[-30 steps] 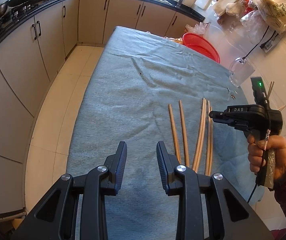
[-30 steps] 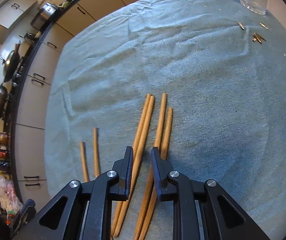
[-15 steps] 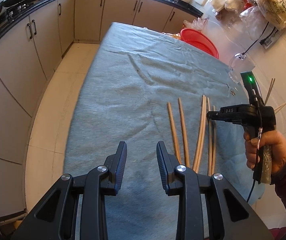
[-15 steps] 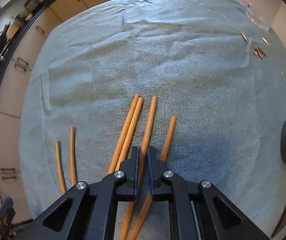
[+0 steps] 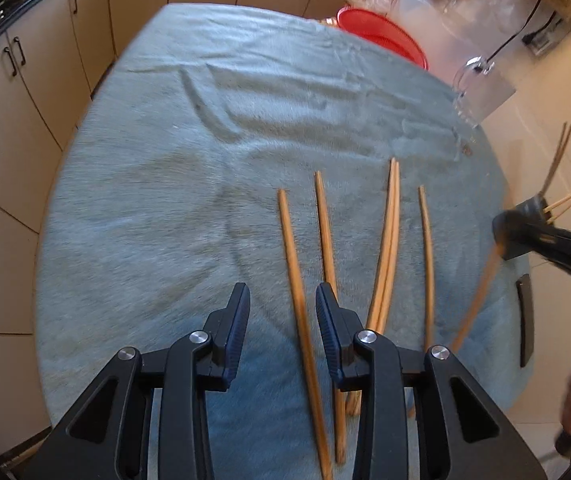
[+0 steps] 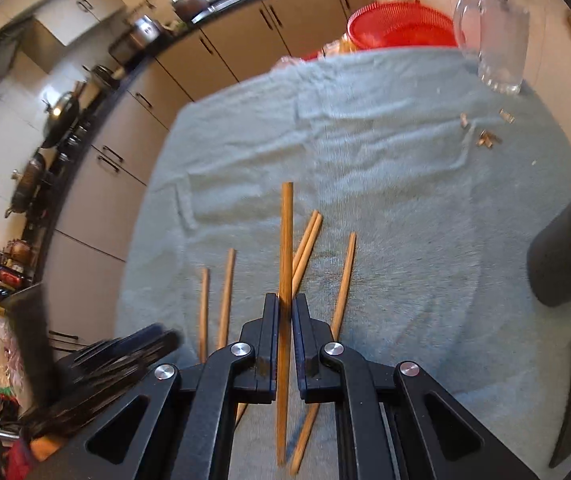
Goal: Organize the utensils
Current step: 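Close right tool on a chopstick while left tool closes on another chopstick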
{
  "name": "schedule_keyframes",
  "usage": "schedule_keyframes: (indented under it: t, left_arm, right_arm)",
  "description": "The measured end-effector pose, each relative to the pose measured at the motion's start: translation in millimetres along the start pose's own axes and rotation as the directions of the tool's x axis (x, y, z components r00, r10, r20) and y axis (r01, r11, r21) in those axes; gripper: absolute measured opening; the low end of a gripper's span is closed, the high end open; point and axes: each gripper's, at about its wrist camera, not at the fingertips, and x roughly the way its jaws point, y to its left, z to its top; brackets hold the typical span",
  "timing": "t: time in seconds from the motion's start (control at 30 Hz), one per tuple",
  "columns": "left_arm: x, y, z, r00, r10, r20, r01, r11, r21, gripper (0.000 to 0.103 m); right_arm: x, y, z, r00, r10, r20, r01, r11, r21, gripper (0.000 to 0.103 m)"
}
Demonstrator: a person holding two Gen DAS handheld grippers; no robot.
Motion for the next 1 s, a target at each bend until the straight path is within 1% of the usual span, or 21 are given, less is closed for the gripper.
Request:
schedule_keyframes:
  t: [0.13, 0.2, 0.23, 0.3, 0.33, 0.37, 0.4, 0.43, 0.53, 0.57, 0.67, 0.73, 0.83, 1.0]
  left_arm:
    - [20, -6, 7, 0.999, 0.028, -0.034, -0.027, 1.0, 0.006, 0.033]
    - [30, -9, 9, 0.996, 0.069, -0.054, -0.069, 0.998, 0.015, 0.028]
    - [31, -12, 11, 0.995, 0.088, -0.04, -0.087, 0.996, 0.025, 0.028]
    - [34, -16, 14, 0.994, 0.105, -0.036, -0.104, 0.994, 0.037, 0.026]
    - [36, -17, 15, 0.993, 0.118, -0.03, -0.116, 0.992, 0.044, 0.024]
    - [37, -19, 17, 0.991, 0.133, -0.019, -0.132, 0.99, 0.048, 0.019]
    - [38, -20, 19, 0.989, 0.146, -0.011, -0.145, 0.988, 0.049, 0.011]
    - [39, -19, 20, 0.989, 0.15, -0.006, -0.15, 0.988, 0.045, 0.008]
    - [35, -15, 21, 0.991, 0.13, 0.005, -0.13, 0.991, 0.029, 0.006]
    - [32, -16, 20, 0.991, 0.13, 0.019, -0.131, 0.991, 0.03, 0.006]
    - [9, -16, 16, 0.992, 0.097, 0.081, -0.098, 0.995, 0.011, 0.006]
    - [-9, -20, 14, 0.987, 0.1, 0.128, -0.103, 0.995, 0.013, 0.006]
    - [-41, -29, 13, 0.976, 0.082, 0.2, -0.084, 0.996, 0.002, 0.006]
    - [-81, -39, 12, 0.958, 0.082, 0.275, -0.081, 0.997, -0.013, 0.006]
  right_arm:
    - [-20, 2, 0, 0.999, 0.011, 0.035, -0.01, 1.0, -0.015, 0.007]
    - [-29, 1, -2, 0.999, 0.022, 0.044, -0.021, 1.0, -0.023, 0.007]
    - [-35, 1, -3, 0.998, 0.023, 0.054, -0.021, 0.999, -0.024, 0.007]
    - [-42, 1, -6, 0.998, 0.028, 0.064, -0.026, 0.999, -0.032, 0.007]
    - [-46, 1, -7, 0.997, 0.03, 0.068, -0.028, 0.999, -0.037, 0.007]
    - [-48, 1, -8, 0.997, 0.028, 0.074, -0.025, 0.999, -0.042, 0.007]
    - [-52, 1, -9, 0.996, 0.03, 0.08, -0.027, 0.999, -0.045, 0.007]
    - [-54, 2, -9, 0.996, 0.038, 0.085, -0.034, 0.998, -0.048, 0.007]
    - [-60, 3, -9, 0.994, 0.044, 0.099, -0.038, 0.997, -0.062, 0.007]
    - [-62, 3, -9, 0.993, 0.049, 0.104, -0.042, 0.997, -0.067, 0.007]
    - [-67, 3, -8, 0.991, 0.064, 0.118, -0.055, 0.995, -0.078, 0.007]
    - [-71, 2, -8, 0.989, 0.073, 0.13, -0.063, 0.994, -0.084, 0.007]
    - [-78, 0, -8, 0.985, 0.087, 0.146, -0.074, 0.993, -0.094, 0.007]
    - [-90, -10, -8, 0.98, 0.109, 0.169, -0.095, 0.991, -0.089, 0.007]
